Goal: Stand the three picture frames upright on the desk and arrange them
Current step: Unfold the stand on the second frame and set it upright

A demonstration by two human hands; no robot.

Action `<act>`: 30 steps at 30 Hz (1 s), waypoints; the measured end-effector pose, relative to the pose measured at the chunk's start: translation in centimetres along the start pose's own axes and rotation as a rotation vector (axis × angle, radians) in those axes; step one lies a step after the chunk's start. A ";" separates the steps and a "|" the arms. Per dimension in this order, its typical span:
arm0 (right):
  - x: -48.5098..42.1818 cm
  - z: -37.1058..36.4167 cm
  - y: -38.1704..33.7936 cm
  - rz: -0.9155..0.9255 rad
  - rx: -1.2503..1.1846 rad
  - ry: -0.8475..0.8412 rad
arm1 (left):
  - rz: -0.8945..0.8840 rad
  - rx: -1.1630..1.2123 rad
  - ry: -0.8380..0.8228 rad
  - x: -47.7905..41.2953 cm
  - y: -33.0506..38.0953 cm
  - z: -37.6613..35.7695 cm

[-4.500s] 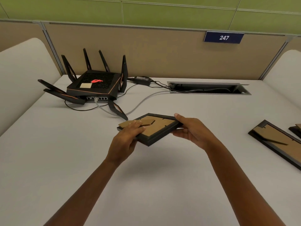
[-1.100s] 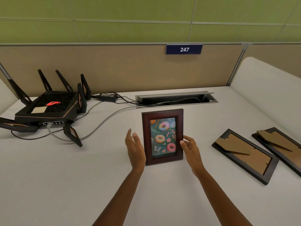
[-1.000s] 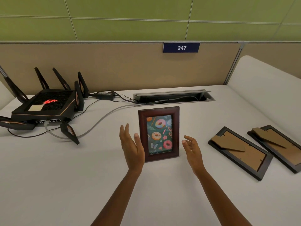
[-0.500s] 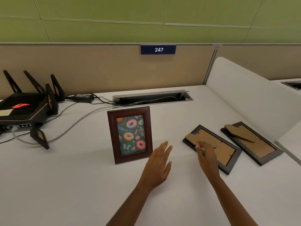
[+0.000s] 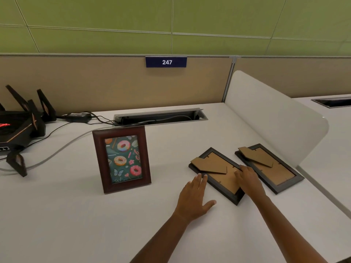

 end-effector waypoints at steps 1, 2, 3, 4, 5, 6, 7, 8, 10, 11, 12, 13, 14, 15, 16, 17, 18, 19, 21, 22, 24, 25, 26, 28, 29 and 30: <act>-0.2 0.1 0.2 -0.013 0.003 -0.023 | 0.051 0.013 -0.032 -0.1 0.3 -0.2; -0.3 0.2 0.3 -0.014 0.014 -0.056 | 0.089 0.026 -0.058 -0.1 0.6 -0.3; -0.3 0.3 0.3 -0.018 0.017 -0.076 | 0.112 0.026 -0.076 -0.3 0.8 -0.5; -0.5 0.4 0.5 -0.032 0.025 -0.093 | 0.123 0.016 -0.091 -0.4 1.0 -0.6; -0.5 0.4 0.6 -0.058 0.026 -0.109 | 0.129 0.001 -0.106 -0.5 1.0 -0.8; -0.7 0.3 0.9 -0.070 0.031 -0.121 | 0.131 -0.010 -0.115 -0.6 1.0 -0.9; -0.7 0.3 0.9 -0.076 0.044 -0.124 | 0.133 -0.016 -0.117 -0.7 1.0 -1.1; -0.7 0.3 1.0 -0.078 0.055 -0.131 | 0.136 -0.018 -0.117 -0.8 1.1 -1.2; -0.7 0.4 1.0 -0.081 0.071 -0.144 | 0.139 -0.019 -0.119 -0.7 1.1 -1.2; -0.6 0.5 0.9 -0.079 0.076 -0.150 | 0.137 -0.019 -0.121 -0.7 1.0 -1.2; -0.6 0.5 0.8 -0.075 0.081 -0.157 | 0.138 -0.018 -0.124 -0.6 0.9 -1.3; -0.5 0.5 0.8 -0.077 0.080 -0.164 | 0.140 -0.017 -0.122 -0.6 0.8 -1.3; -0.5 0.5 0.8 -0.075 0.070 -0.166 | 0.145 -0.015 -0.116 -0.5 0.7 -1.3; -0.3 0.6 0.7 -0.078 0.048 -0.166 | 0.150 -0.015 -0.109 -0.4 0.5 -1.3; -0.3 0.5 0.6 -0.082 0.025 -0.169 | 0.157 -0.011 -0.099 -0.4 0.5 -1.3; -0.2 0.4 0.6 -0.087 0.004 -0.176 | 0.168 -0.003 -0.085 -0.4 0.4 -1.4; -0.1 0.3 0.4 -0.090 -0.018 -0.188 | 0.184 0.014 -0.068 -0.4 0.3 -1.3; 0.0 0.2 0.0 -0.094 -0.041 -0.203 | 0.203 0.035 -0.048 -0.5 0.2 -1.3; 0.3 -0.2 -0.7 -0.102 -0.080 -0.237 | 0.235 0.069 0.004 -0.5 -0.1 -1.3; 0.5 -0.4 -0.9 -0.101 -0.093 -0.247 | 0.245 0.076 0.026 -0.5 -0.3 -1.2; 0.7 -0.6 -1.1 -0.105 -0.110 -0.239 | 0.255 0.093 0.052 -0.5 -0.4 -1.1; 0.7 -0.7 -1.0 -0.112 -0.123 -0.238 | 0.259 0.102 0.054 -0.4 -0.4 -1.2; 0.7 -0.9 -0.9 -0.115 -0.138 -0.243 | 0.266 0.106 0.052 -0.4 -0.3 -1.2; 0.5 -1.1 -0.9 -0.137 -0.157 -0.241 | 0.286 0.126 0.049 -0.6 -0.1 -1.3; 0.4 -1.3 -0.8 -0.159 -0.171 -0.239 | 0.296 0.162 0.049 -0.7 0.0 -1.3; 0.2 -1.4 -0.6 -0.183 -0.190 -0.241 | 0.307 0.212 0.047 -0.8 0.0 -1.3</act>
Point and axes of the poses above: each hand's wrist, its own x-axis away from the middle knuckle, its own z-axis out of the back of the hand, y = z × x, the point moved 3 cm from there along -x, towards the middle knuckle, and after that the axes turned 6 degrees about z, right-handed, at the moved point
